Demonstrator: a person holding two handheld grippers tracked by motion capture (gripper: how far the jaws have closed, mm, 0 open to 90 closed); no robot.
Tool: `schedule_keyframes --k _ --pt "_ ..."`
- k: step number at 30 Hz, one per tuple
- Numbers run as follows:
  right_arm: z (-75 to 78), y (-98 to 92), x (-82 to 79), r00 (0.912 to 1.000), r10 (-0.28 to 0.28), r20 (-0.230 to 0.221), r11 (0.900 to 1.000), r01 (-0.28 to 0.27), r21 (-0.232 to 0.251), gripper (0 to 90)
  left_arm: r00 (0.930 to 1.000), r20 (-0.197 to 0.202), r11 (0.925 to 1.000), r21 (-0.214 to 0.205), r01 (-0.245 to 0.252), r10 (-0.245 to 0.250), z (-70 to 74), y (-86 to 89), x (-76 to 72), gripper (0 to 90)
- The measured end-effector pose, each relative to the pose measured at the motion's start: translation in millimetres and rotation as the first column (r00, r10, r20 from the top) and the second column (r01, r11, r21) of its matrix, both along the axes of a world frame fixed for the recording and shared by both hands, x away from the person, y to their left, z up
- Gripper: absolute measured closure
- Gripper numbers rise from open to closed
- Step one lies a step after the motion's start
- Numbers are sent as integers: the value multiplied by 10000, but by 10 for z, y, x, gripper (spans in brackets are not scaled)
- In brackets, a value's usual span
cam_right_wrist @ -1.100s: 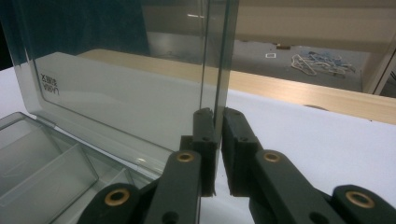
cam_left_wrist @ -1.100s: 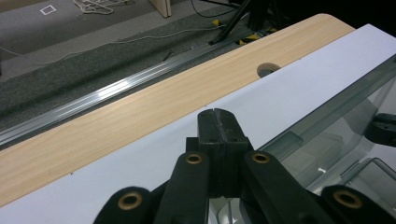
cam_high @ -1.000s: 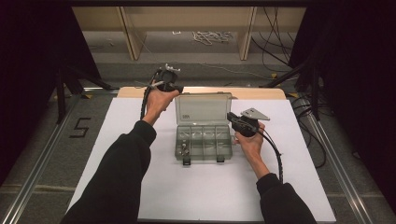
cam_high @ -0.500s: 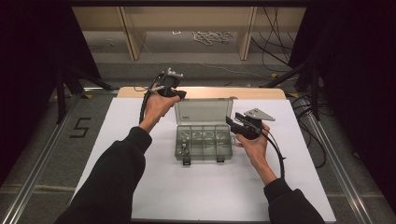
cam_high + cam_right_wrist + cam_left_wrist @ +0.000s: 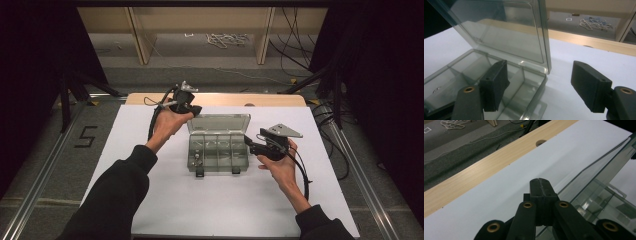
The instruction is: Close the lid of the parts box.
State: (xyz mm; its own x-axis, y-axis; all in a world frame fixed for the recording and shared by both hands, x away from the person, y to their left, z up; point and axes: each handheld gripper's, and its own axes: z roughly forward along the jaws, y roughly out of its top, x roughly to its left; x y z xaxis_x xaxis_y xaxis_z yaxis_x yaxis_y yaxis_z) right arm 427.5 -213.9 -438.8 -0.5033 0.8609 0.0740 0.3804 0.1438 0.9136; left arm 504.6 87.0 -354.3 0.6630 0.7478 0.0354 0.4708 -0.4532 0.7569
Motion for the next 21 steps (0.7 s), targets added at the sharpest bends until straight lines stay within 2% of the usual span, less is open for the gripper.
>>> schedule_keyframes --k 4,7,8,10,15,21 --pt "29 -16 -121 10000 54 -9 9999 -54 -89 287 9998 97 9998 -111 150 -149 -32 40 -94 899" --pt "48 -13 -209 9998 98 -187 9999 -99 -55 278 9997 118 9995 -186 238 -235 -49 78 -152 899" --pt "50 -29 -233 9999 95 -55 9993 -97 -358 275 9997 144 9993 -326 195 -190 -56 87 -172 899" --pt "47 -10 -283 9998 212 -41 9997 -213 -108 271 9996 216 9985 -506 208 -197 -69 96 -211 899" --pt "66 -4 -369 9994 331 143 9995 -331 6 242 9989 367 9968 -729 327 -301 -113 87 -317 899" --pt "105 8 -499 9985 493 257 9986 -488 -218 221 9967 522 9958 -645 651 -618 -211 52 -445 899"
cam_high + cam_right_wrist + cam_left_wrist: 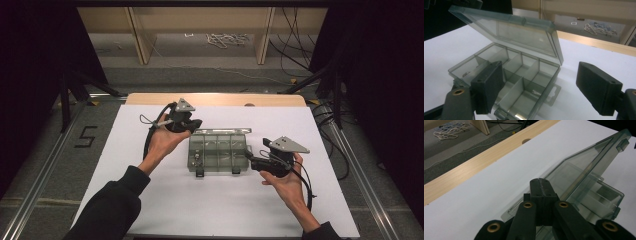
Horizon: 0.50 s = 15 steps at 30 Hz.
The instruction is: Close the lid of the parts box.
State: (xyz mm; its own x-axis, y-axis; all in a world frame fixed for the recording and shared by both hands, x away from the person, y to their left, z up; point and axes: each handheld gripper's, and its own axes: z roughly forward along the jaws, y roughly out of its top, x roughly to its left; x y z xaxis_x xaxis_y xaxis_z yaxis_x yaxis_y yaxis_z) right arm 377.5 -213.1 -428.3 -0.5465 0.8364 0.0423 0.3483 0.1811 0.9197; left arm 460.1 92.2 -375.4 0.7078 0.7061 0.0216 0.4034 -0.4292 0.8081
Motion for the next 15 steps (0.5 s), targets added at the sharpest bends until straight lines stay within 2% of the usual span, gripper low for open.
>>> schedule_keyframes --k 1,3,5,7,8,11,13,14,15 --pt "0 -5 -13 10000 2 21 10000 -2 -34 218 10000 15 10000 1 -14 14 -28 -5 -27 899" --pt "-15 -2 -37 9999 101 42 9997 -102 207 216 10000 6 10000 -60 10 -10 -67 -4 -60 898" --pt "-9 -12 -68 9999 98 29 9998 -99 145 202 10000 -5 9999 -144 22 -22 -108 -7 -97 899" --pt "2 -21 -101 9999 96 33 9999 -97 117 199 9999 40 9999 -129 104 -103 -156 -8 -146 898" --pt "-4 -12 -113 9998 164 73 9994 -166 287 196 9996 -17 9996 -124 273 -273 -176 -6 -160 898" --pt "7 -9 -171 9997 257 -6 9996 -257 154 183 9994 -110 9994 -2 333 -333 -236 -23 -209 899" --pt "6 8 -207 9993 314 225 9994 -311 -125 180 9988 -123 9989 65 473 -472 -283 -32 -236 898" --pt "19 4 -234 9994 305 184 9991 -299 -303 180 9988 -113 9988 57 487 -486 -304 -36 -250 899" --pt "17 10 -248 9993 293 225 9993 -287 -258 180 9985 -176 9986 -60 525 -526 -330 -43 -259 899"
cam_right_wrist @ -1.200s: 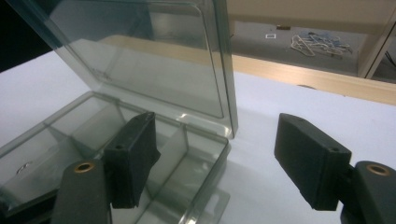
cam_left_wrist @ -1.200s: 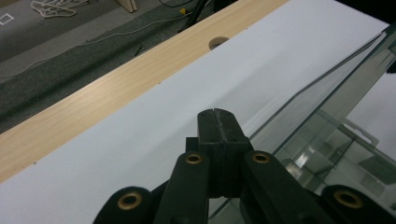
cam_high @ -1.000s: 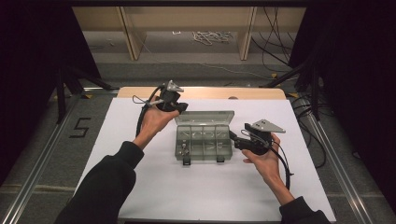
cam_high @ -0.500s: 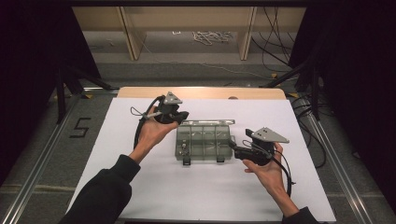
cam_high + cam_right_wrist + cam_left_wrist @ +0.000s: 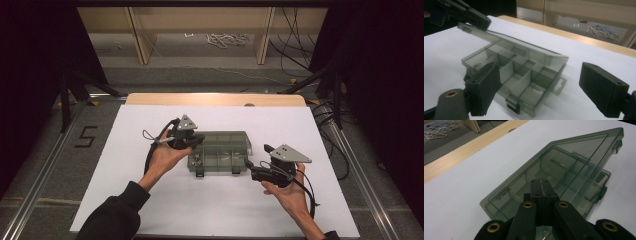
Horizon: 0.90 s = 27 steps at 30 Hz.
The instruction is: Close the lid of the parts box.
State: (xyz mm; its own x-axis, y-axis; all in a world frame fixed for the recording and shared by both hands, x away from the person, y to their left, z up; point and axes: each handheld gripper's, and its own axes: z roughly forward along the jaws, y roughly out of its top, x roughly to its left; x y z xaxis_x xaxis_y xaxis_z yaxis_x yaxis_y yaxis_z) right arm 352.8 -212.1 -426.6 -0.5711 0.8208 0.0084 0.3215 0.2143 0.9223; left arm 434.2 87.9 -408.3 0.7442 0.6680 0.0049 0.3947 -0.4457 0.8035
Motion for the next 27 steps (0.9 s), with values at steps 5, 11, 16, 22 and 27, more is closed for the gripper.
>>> schedule_keyframes --k 5,11,16,22,27 --pt "-6 -14 -41 9998 137 152 9998 -139 164 180 9999 -77 9999 -74 109 -110 -90 -18 -38 899" --pt "-21 -19 -65 9997 243 101 9995 -245 189 185 9994 -142 9994 122 309 -307 -181 -50 -73 898" --pt "-15 -39 -90 9998 170 -79 9997 -168 169 186 9990 -237 9989 235 394 -389 -241 -72 -98 898" --pt "-32 -61 -83 10000 62 17 9997 -62 226 189 9985 -329 9982 410 441 -427 -315 -95 -146 898" --pt "-45 -68 -82 9996 111 -248 9994 -103 317 189 9981 -277 9968 559 569 -554 -347 -114 -157 898"
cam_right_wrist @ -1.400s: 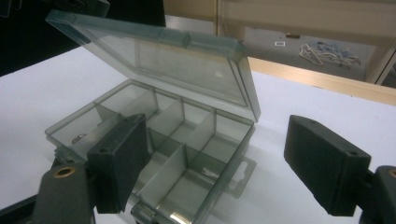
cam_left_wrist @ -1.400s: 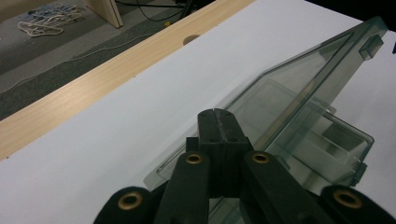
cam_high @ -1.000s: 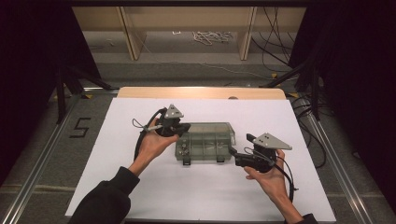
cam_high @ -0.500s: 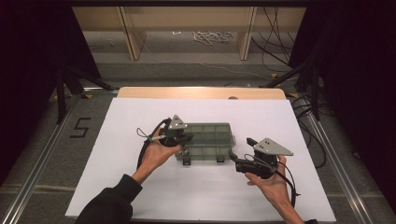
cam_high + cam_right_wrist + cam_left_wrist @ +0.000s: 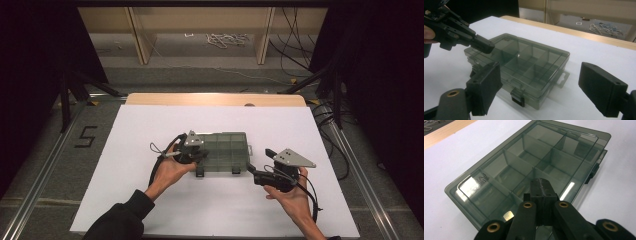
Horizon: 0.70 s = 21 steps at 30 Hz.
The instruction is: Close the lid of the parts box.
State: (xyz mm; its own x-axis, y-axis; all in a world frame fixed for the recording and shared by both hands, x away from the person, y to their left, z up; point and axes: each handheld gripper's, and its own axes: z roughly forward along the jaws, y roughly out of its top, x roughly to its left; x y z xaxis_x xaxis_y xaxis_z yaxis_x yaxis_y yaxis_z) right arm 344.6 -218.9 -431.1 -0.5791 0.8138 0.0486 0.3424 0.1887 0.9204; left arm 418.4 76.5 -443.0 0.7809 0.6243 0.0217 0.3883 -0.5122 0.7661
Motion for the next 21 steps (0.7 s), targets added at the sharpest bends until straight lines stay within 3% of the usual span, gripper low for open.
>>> schedule_keyframes --k 7,12,15,17,21 --pt "1 4 -7 10000 -78 -23 10000 78 -53 189 10000 -93 10000 -11 19 -19 -57 -37 -30 898" --pt "-5 -7 -7 10000 -28 -26 10000 28 -21 190 9999 67 9999 66 111 -111 -61 -56 -51 898" --pt "-22 -26 3 9998 -2 186 10000 3 -38 190 9999 38 9998 161 153 -154 -81 -73 -56 897" --pt "-18 -23 -19 10000 -53 -23 10000 54 58 191 9997 39 9995 192 239 -240 -104 -85 -56 897" --pt "-11 -42 -42 9999 -125 4 9999 125 31 192 9998 87 9996 187 198 -200 -107 -95 -72 897"
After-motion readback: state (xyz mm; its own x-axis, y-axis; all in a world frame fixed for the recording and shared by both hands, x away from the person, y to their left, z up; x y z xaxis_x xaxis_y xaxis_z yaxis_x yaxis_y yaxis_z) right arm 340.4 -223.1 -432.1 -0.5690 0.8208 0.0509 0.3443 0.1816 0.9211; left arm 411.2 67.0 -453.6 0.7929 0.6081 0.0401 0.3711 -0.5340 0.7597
